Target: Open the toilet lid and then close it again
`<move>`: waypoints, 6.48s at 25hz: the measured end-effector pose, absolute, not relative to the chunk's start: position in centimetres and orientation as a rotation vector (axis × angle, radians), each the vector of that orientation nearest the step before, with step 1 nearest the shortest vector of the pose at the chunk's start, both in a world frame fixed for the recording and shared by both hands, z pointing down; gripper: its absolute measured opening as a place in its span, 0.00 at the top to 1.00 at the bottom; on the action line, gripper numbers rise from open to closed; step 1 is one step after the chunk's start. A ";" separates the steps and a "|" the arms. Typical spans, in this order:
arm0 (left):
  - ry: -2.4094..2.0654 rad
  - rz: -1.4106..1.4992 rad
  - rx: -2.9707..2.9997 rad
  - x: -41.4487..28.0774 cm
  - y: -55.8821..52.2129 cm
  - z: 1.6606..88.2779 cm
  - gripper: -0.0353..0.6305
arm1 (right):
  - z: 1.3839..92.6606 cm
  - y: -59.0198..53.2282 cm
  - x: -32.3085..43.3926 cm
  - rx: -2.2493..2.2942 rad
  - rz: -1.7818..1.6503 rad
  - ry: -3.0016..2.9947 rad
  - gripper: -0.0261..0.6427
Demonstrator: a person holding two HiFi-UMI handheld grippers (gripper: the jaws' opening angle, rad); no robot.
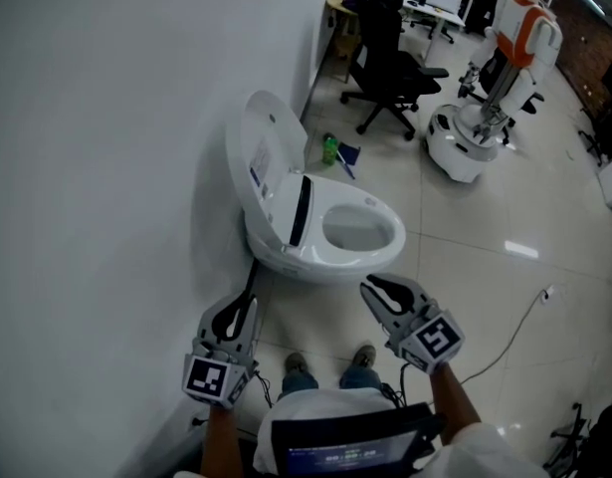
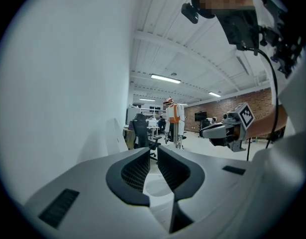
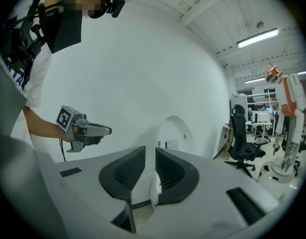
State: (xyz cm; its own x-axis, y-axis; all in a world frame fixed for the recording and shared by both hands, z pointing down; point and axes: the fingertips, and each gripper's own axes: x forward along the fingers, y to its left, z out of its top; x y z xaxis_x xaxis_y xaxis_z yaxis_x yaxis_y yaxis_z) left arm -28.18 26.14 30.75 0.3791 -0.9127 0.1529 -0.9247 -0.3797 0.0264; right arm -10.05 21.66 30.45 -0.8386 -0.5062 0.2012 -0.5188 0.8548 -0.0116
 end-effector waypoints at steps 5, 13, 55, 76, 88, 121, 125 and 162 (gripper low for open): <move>-1.739 0.130 2.499 -29.8 25.4 29.9 0.88 | 30.6 20.6 -10.8 0.793 0.139 -2.800 0.86; -1.832 0.136 2.482 -28.9 23.2 29.9 0.88 | 30.9 17.9 -8.4 0.738 0.174 -2.803 0.86; -2.649 -0.054 1.335 -0.6 11.1 29.0 0.89 | 26.6 -12.7 -2.9 -0.907 -0.532 -2.672 0.65; -2.625 0.151 1.492 -12.7 16.1 29.0 0.88 | 25.1 -8.2 -35.5 -0.641 -1.776 -1.814 0.63; -2.553 0.100 1.466 -15.3 17.8 33.3 0.89 | 29.6 -9.1 -41.6 -0.591 -1.752 -1.730 0.63; -2.497 0.115 1.634 6.5 2.8 33.9 0.88 | 47.2 -8.5 9.1 -0.798 -1.678 -1.979 0.64; -2.434 0.146 1.661 9.1 0.9 37.6 0.89 | 53.8 -8.3 13.9 -0.858 -1.563 -2.002 0.64; -2.405 0.118 1.613 11.2 0.6 40.7 0.89 | 52.4 -9.8 16.5 -0.656 -0.615 -2.404 0.65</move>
